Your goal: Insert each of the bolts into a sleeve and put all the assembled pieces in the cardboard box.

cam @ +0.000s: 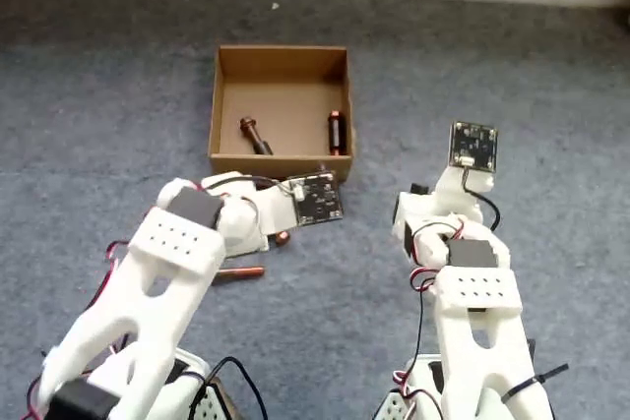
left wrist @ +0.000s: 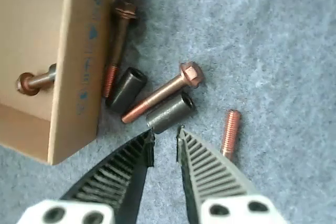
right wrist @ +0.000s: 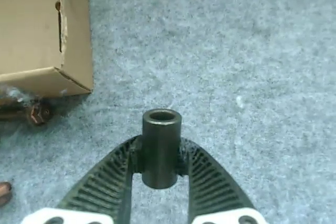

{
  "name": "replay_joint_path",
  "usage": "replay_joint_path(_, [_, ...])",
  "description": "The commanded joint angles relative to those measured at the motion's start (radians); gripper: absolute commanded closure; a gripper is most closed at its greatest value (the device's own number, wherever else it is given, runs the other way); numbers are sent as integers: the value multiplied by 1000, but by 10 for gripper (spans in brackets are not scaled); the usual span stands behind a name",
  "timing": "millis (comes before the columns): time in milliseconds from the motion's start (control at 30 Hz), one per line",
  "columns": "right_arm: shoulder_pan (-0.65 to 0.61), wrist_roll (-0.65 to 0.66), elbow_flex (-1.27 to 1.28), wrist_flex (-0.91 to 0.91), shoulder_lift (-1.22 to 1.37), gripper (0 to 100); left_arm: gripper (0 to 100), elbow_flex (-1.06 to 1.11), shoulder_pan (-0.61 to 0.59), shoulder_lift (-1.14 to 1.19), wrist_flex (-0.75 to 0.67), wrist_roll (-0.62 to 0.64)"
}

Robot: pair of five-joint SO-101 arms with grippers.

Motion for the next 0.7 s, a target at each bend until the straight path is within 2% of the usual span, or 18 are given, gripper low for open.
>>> replay_joint_path(0, [10, -3, -13, -25, -35, 993, 892, -120, 8, 148, 0, -66])
replay_joint_path(167, [10, -3, -13, -25, -35, 993, 892, -229, 16, 358, 0, -124])
replay_joint_path(333, [10, -2, -13, -25, -35, 993, 892, -303, 42, 501, 2, -129])
replay_joint_path(667, [10, -2, -13, -25, -35, 993, 888, -303, 79, 587, -72, -130])
